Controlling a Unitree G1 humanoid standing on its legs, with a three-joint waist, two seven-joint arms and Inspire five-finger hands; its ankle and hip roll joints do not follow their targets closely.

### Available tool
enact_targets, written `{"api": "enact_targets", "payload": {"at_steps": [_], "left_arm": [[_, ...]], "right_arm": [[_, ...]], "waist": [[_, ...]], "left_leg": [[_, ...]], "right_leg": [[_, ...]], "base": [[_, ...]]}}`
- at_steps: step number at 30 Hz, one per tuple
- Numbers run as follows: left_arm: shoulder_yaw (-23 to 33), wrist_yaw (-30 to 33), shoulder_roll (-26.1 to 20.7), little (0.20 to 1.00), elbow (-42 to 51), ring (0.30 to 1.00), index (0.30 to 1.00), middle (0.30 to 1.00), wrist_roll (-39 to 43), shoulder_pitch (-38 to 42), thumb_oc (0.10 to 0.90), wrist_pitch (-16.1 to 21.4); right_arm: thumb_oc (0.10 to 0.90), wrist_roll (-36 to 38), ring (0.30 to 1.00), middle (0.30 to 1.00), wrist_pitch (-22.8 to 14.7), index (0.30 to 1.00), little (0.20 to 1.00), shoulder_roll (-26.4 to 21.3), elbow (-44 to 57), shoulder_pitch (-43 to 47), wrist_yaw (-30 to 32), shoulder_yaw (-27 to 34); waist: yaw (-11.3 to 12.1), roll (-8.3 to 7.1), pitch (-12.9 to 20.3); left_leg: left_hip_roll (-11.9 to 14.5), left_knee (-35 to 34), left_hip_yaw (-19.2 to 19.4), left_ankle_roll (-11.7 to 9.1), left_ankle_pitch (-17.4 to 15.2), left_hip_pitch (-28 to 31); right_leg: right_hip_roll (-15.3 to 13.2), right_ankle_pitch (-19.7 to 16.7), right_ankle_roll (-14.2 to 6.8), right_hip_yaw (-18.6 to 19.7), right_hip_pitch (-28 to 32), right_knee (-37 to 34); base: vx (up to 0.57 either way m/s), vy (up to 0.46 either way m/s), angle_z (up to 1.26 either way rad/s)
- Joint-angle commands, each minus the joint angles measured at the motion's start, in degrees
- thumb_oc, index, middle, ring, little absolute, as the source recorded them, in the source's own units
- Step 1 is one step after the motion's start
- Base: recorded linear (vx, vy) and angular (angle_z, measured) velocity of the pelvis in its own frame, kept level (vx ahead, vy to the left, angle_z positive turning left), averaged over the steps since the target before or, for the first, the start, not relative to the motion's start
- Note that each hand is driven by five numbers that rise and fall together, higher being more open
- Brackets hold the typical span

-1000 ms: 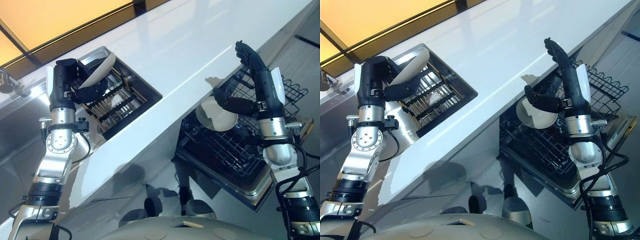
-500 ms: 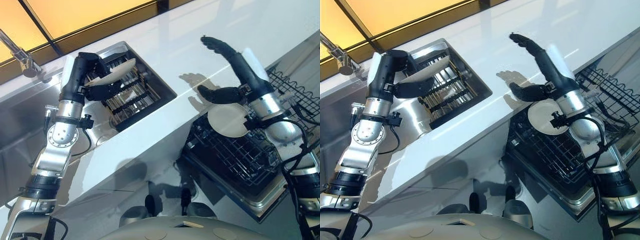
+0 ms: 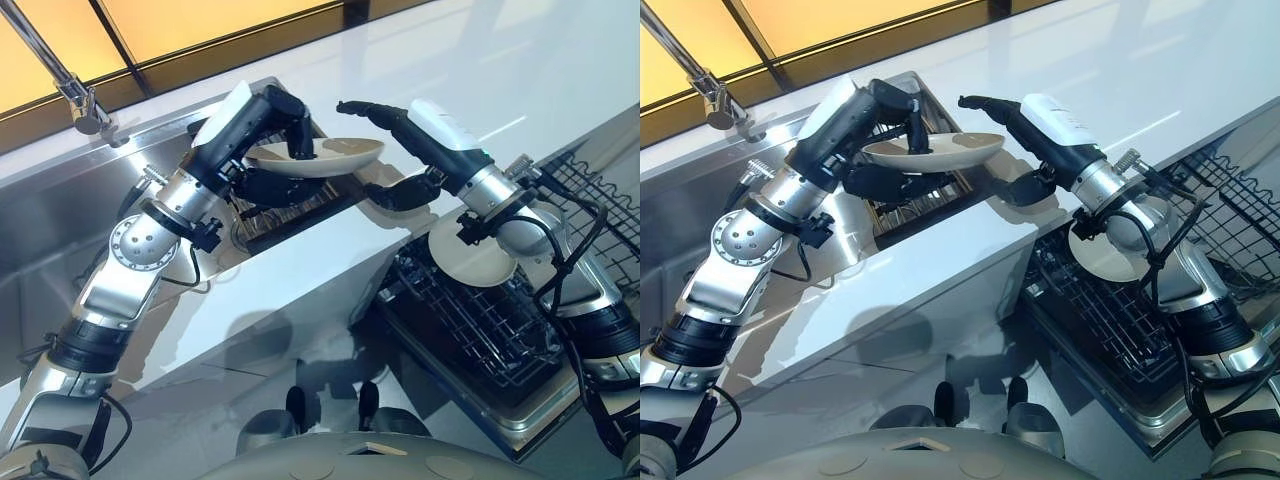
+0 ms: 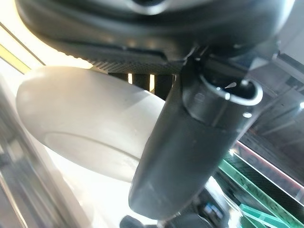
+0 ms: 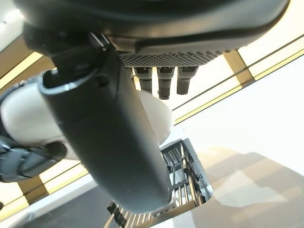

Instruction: Pick up plates and place into dishwasher.

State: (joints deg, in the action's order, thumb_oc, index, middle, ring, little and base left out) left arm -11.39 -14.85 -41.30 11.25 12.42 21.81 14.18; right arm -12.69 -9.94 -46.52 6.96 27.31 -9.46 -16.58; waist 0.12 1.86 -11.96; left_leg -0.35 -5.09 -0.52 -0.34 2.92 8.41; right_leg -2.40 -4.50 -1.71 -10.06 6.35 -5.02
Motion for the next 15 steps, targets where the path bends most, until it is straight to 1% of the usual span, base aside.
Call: {"api": "enact_targets", "payload": {"at_steps": [1, 2, 3, 4, 9, 12, 15], "left_arm": [[-2.0, -0.3, -1.5, 0.2, 5.3, 0.3, 0.3, 0.3, 5.8, 7.5, 0.1, 6.0], [-2.3, -0.6, -1.3, 0.2, 5.4, 0.3, 0.3, 0.3, 6.0, 7.7, 0.1, 5.9], [-2.6, -0.8, -1.0, 0.2, 5.5, 0.3, 0.3, 0.3, 6.3, 7.7, 0.1, 5.9], [-2.7, -1.1, -0.8, 0.2, 5.5, 0.3, 0.3, 0.3, 6.6, 7.7, 0.1, 5.8], [-3.9, -1.0, 0.4, 0.2, 5.4, 0.3, 0.3, 0.3, 7.5, 7.8, 0.1, 5.6], [-4.0, -1.0, 1.0, 0.2, 5.4, 0.3, 0.3, 0.3, 7.6, 7.5, 0.1, 5.4], [-3.6, -0.6, 1.9, 0.2, 5.6, 0.3, 0.3, 0.3, 7.5, 6.5, 0.1, 4.9]], "right_arm": [[0.8, -0.3, 0.9, 0.9, -2.1, 0.9, 0.9, -0.9, 0.9, 9.2, 1.2, -1.3], [0.635, -0.4, 0.759, 0.759, -1.9, 0.759, 0.735, -0.9, 0.8, 9.4, 0.6, -1.7], [0.427, -0.9, 0.58, 0.58, -1.4, 0.58, 0.527, -0.7, 1.0, 9.3, 0.6, -2.1], [0.1, -1.0, 0.3, 0.3, -1.5, 0.3, 0.2, -0.6, 1.0, 9.2, 0.7, -2.2], [0.1, -2.2, 0.3, 0.3, -1.1, 0.3, 0.2, 0.3, 0.2, 9.3, 3.2, -3.0], [0.1, -2.4, 0.3, 0.3, -1.1, 0.3, 0.2, 0.7, 0.3, 8.9, 4.6, -2.5], [0.1, -3.5, 0.3, 0.3, -2.0, 0.3, 0.2, 1.6, 0.1, 8.1, 7.2, -1.4]], "waist": [[0.6, -1.78, 7.2], [0.5, -1.79, 7.3], [0.5, -1.75, 7.3], [0.4, -1.73, 7.3], [0.2, -1.72, 7.2], [0.2, -1.7, 7.1], [0.2, -1.63, 7.0]], "left_leg": [[-4.6, 0.2, 2.2, 0.8, -4.8, -0.9], [-4.6, 0.2, 2.3, 0.8, -4.8, -0.9], [-4.5, 0.1, 2.4, 0.8, -4.8, -0.9], [-4.5, 0.1, 2.4, 0.8, -4.8, -0.9], [-4.3, 0.1, 2.8, 0.8, -4.8, -0.8], [-4.3, 0.1, 2.8, 0.9, -4.8, -0.8], [-4.3, 0.1, 2.9, 0.9, -4.9, -0.8]], "right_leg": [[2.4, 9.6, -3.0, -0.5, -0.4, 8.2], [2.3, 9.6, -3.0, -0.6, -0.4, 8.1], [2.3, 9.6, -3.0, -0.5, -0.3, 8.0], [2.4, 9.6, -3.0, -0.5, -0.3, 8.0], [2.4, 9.4, -2.9, -0.4, -0.2, 7.8], [2.4, 9.4, -2.9, -0.4, -0.1, 7.7], [2.5, 9.3, -2.9, -0.3, -0.1, 7.7]], "base": [[0.0, 0.0, 0.0], [0.0, 0.0, 0.0], [0.0, 0.0, 0.0], [0.0, 0.0, 0.0], [0.0, 0.005, 0.02], [0.0, 0.0, 0.0], [0.0, 0.0, 0.0]]}}
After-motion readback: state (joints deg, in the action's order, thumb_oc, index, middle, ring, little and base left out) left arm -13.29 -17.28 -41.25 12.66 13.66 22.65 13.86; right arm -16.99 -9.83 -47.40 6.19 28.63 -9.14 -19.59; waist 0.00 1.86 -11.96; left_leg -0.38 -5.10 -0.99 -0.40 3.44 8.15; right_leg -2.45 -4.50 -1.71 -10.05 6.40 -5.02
